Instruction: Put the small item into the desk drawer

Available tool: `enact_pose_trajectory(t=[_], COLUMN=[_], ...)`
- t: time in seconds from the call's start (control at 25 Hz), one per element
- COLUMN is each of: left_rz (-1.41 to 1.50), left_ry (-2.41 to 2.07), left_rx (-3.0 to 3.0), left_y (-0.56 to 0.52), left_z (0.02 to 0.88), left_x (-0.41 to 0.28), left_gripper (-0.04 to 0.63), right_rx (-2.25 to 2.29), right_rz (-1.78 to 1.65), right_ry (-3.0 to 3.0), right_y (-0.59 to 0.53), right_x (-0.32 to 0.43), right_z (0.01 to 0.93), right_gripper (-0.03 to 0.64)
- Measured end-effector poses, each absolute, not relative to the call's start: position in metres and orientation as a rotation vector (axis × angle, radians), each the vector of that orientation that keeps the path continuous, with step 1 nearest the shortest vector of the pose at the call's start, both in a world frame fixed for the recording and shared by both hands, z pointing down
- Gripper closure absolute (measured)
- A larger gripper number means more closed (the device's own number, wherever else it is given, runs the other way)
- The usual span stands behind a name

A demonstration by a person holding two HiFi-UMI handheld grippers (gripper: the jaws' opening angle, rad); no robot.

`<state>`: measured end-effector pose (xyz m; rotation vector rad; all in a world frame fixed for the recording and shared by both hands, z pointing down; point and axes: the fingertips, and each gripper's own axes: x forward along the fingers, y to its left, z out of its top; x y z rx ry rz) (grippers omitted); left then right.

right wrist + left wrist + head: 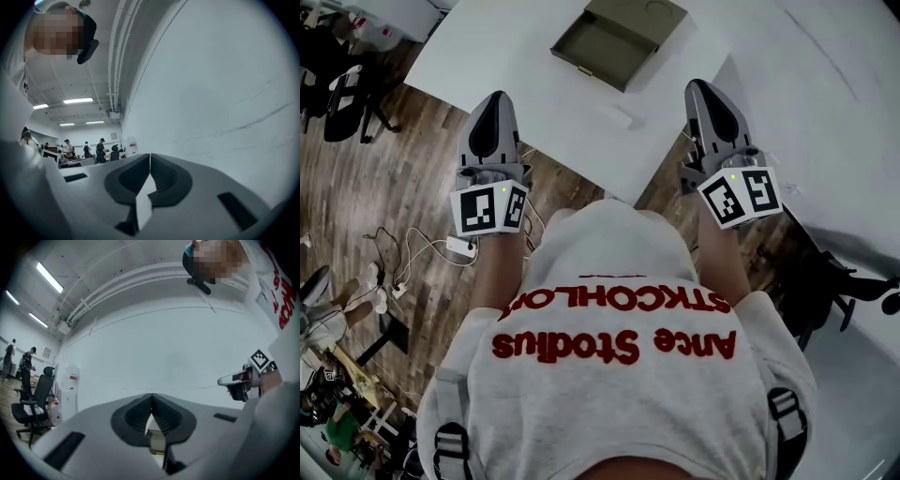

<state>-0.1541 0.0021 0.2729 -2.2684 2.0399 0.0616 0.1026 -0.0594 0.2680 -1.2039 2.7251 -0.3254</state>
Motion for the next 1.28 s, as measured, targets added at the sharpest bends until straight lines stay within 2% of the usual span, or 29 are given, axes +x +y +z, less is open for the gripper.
enact_pose_trajectory(t=[0.48,1.28], left_rz=[0.092,0.122], left_ry=[2.069,1.773], left_rx=[-2.273,-2.54], left_y=[-0.033,-0.115], left_z=[0.275,0.271], left_x=[-0.155,-0.146], left_gripper=[0.588,0.588], right_rx=[-1.126,-1.397], right_rz=[-0.384,-0.39], right_ry=[2.796,2.687], right_y=[-0.089,-0.108], right_x=[0.079,0.069], right_z=[0.282,0.279], right_gripper=[0.609,0.609])
